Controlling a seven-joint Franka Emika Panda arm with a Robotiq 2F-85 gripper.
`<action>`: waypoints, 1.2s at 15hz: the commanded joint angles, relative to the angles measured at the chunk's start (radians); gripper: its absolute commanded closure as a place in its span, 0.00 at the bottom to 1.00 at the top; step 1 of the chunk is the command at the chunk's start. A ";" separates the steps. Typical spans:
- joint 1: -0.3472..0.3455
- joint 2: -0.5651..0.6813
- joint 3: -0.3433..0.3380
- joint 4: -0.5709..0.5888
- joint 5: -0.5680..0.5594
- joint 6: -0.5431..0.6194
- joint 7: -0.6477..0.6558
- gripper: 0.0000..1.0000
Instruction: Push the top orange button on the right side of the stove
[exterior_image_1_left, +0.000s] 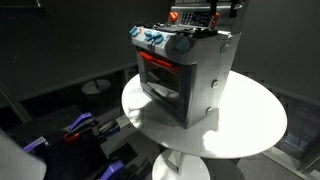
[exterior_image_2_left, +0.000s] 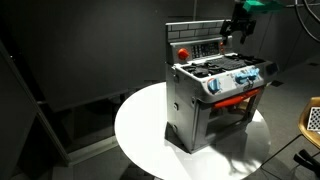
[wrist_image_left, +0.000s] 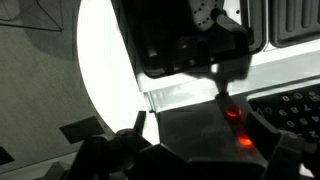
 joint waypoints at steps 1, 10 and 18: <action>0.005 0.043 -0.008 0.064 0.022 0.000 -0.002 0.00; -0.003 0.037 -0.006 0.064 0.034 -0.030 -0.033 0.00; -0.021 -0.046 -0.003 -0.016 0.070 -0.138 -0.125 0.00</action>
